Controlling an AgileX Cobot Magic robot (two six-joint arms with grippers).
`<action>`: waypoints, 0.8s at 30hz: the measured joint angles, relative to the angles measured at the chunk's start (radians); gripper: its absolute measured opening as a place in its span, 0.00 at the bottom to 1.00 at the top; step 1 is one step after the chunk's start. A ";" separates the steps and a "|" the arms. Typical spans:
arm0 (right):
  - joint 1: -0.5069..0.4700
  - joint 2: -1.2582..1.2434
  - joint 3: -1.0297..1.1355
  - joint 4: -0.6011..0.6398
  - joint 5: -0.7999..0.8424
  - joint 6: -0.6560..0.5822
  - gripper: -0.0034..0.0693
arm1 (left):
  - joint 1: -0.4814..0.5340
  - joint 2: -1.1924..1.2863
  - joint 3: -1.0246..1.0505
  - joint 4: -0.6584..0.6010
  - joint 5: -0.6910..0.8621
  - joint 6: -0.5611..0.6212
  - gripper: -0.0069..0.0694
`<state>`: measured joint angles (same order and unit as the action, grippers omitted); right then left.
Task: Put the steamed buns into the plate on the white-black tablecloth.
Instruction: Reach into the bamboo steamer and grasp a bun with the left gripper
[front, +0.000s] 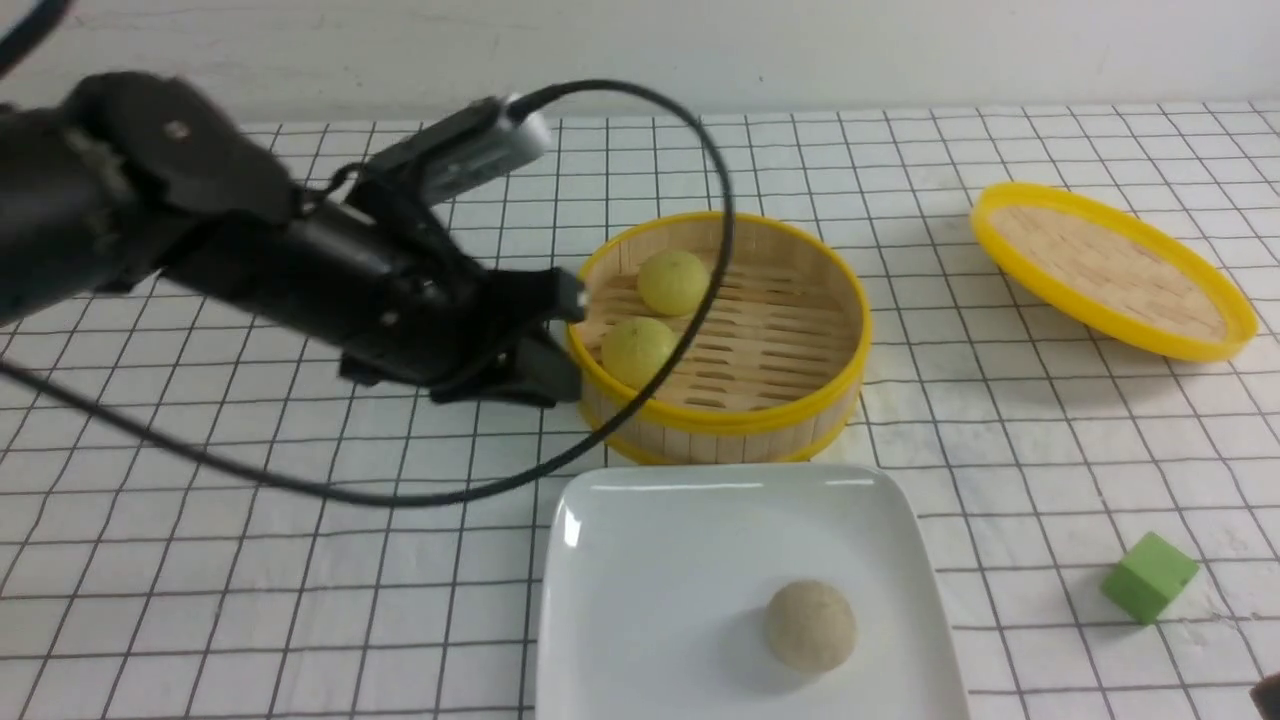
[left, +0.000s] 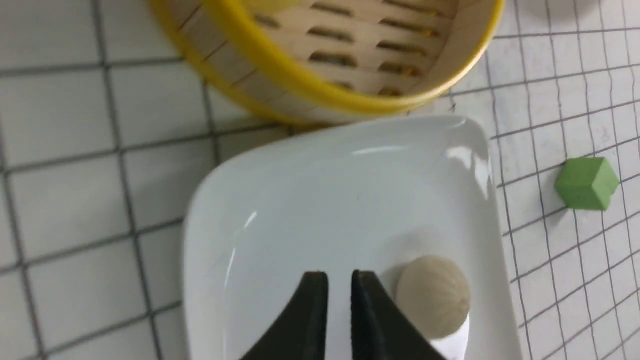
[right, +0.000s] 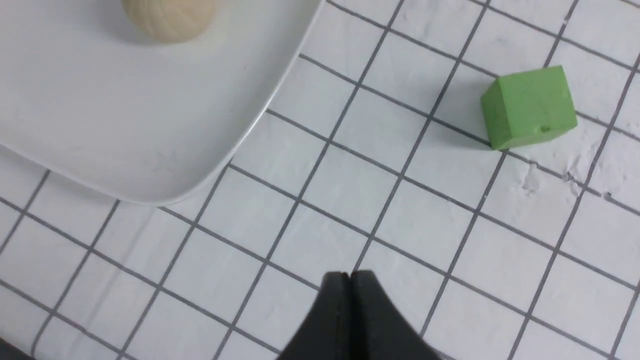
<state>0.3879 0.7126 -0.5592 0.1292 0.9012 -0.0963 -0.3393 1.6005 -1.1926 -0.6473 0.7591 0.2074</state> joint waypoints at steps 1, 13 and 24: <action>0.000 0.000 0.009 0.000 -0.013 0.000 0.03 | -0.034 0.054 -0.086 0.063 -0.002 -0.031 0.40; 0.000 0.000 0.014 0.017 -0.065 0.000 0.04 | -0.142 0.367 -0.464 0.419 -0.018 -0.068 0.65; 0.000 0.000 0.014 0.018 -0.115 0.002 0.05 | -0.142 0.530 -0.513 0.442 -0.056 -0.108 0.48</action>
<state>0.3879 0.7126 -0.5452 0.1476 0.7859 -0.0941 -0.4818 2.1307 -1.7060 -0.2053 0.7030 0.0999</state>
